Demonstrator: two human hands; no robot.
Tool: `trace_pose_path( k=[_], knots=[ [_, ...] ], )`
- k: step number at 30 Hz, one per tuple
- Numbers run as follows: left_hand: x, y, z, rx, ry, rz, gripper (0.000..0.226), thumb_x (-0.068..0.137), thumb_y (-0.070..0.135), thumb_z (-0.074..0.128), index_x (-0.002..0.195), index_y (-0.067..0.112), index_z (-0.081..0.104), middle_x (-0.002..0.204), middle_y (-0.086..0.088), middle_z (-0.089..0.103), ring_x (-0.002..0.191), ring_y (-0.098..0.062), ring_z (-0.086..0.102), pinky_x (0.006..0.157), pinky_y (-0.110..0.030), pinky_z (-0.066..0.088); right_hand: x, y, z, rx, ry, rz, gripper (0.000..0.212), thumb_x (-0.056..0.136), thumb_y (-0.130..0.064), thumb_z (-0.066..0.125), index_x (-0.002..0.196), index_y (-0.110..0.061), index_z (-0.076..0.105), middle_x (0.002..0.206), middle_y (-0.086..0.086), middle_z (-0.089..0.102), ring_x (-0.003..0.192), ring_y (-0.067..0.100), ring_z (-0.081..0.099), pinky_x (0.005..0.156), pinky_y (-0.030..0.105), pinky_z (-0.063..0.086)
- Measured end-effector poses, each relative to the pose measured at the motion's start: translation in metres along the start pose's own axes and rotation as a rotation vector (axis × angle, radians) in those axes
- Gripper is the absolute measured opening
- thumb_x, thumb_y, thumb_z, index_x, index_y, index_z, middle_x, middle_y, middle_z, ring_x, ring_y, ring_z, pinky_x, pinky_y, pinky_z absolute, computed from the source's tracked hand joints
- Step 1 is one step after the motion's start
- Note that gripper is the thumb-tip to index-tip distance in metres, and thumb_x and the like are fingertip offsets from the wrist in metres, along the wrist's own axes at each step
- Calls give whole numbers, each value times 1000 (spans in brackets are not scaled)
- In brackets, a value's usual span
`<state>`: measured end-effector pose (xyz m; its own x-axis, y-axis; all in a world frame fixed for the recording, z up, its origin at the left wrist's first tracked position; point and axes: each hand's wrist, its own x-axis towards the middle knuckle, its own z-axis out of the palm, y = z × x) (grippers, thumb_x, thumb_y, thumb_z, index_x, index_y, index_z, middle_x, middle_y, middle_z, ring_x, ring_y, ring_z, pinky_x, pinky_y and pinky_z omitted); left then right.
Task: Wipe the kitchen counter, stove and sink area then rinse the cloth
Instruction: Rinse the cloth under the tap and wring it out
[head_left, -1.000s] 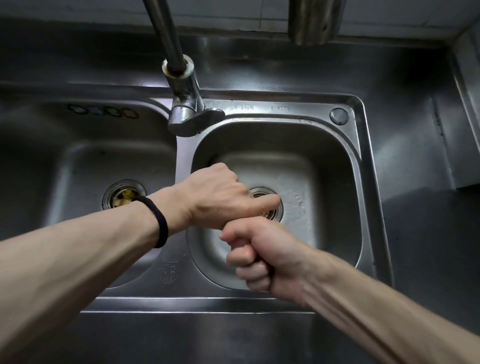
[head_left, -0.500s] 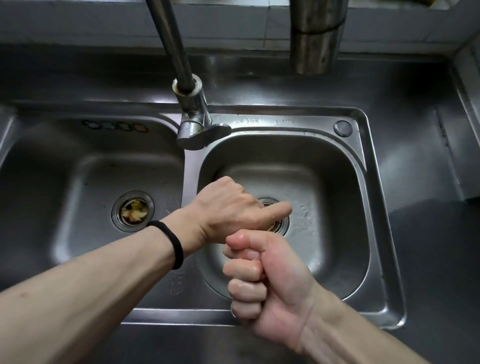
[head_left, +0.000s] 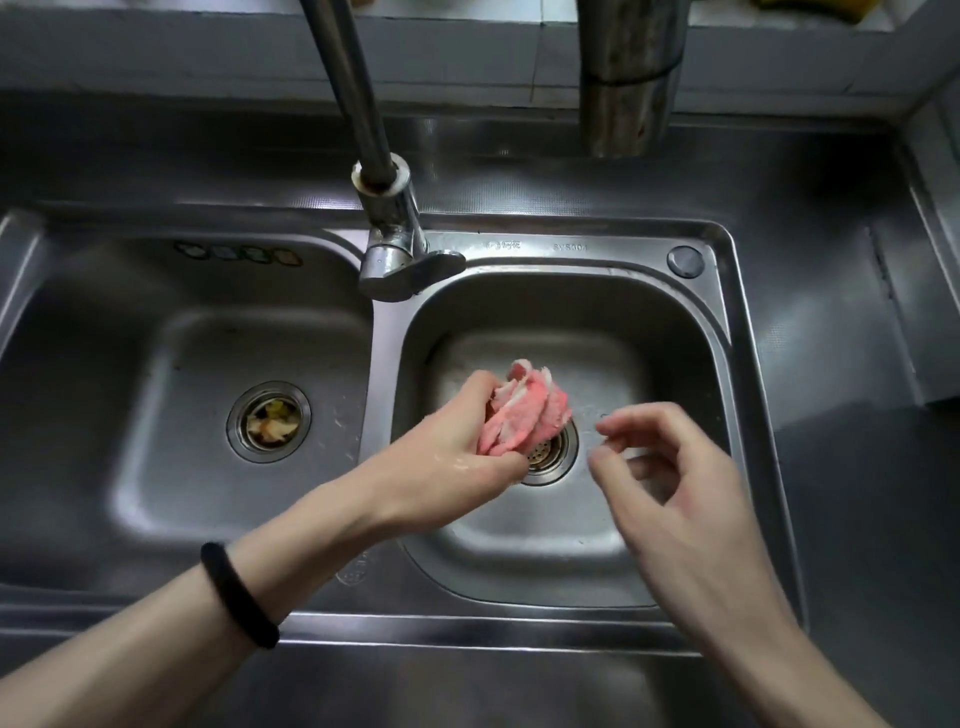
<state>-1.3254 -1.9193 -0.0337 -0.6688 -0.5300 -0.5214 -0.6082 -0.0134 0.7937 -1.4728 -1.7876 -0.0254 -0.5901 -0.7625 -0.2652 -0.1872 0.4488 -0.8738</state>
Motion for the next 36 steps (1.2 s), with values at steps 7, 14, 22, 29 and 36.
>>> trace_pose_path(
  k=[7, 14, 22, 29, 36],
  knots=[
    [-15, 10, 14, -271, -32, 90, 41, 90, 44, 60, 129, 30, 60, 111, 2, 74, 90, -3, 64, 79, -25, 54, -6, -17, 12, 56, -38, -115, 13, 93, -23, 76, 97, -33, 69, 95, -20, 74, 89, 11, 72, 70, 22, 55],
    [-22, 14, 13, -411, 98, 112, 24, 111, 19, 43, 125, 25, 62, 107, -9, 79, 96, -23, 78, 85, -28, 59, -2, -20, 4, 13, -12, -101, 13, 89, -41, 78, 91, -32, 70, 89, -15, 76, 89, 6, 75, 81, 39, 63],
    [-20, 11, 19, -221, 270, 160, 12, 105, 11, 58, 94, 12, 57, 81, -4, 76, 75, -24, 75, 81, -44, 61, -7, -25, 9, 11, -20, -161, 31, 88, -42, 83, 98, -30, 56, 82, -21, 76, 68, 3, 77, 65, 39, 65],
    [-28, 6, 25, -83, 245, 174, 12, 108, 13, 51, 96, 15, 51, 88, -15, 69, 92, -42, 65, 88, -62, 53, 4, -18, 5, -121, 46, -108, 12, 94, -32, 72, 87, -25, 65, 75, -13, 74, 69, 12, 73, 68, 46, 60],
    [-34, 12, 26, -43, 220, 220, 12, 100, 26, 44, 93, 17, 48, 85, -7, 56, 88, -38, 54, 88, -62, 53, 16, -9, -13, 72, -73, 50, 18, 87, -21, 65, 70, -14, 67, 66, 0, 70, 65, 6, 67, 70, 42, 57]
  ],
)
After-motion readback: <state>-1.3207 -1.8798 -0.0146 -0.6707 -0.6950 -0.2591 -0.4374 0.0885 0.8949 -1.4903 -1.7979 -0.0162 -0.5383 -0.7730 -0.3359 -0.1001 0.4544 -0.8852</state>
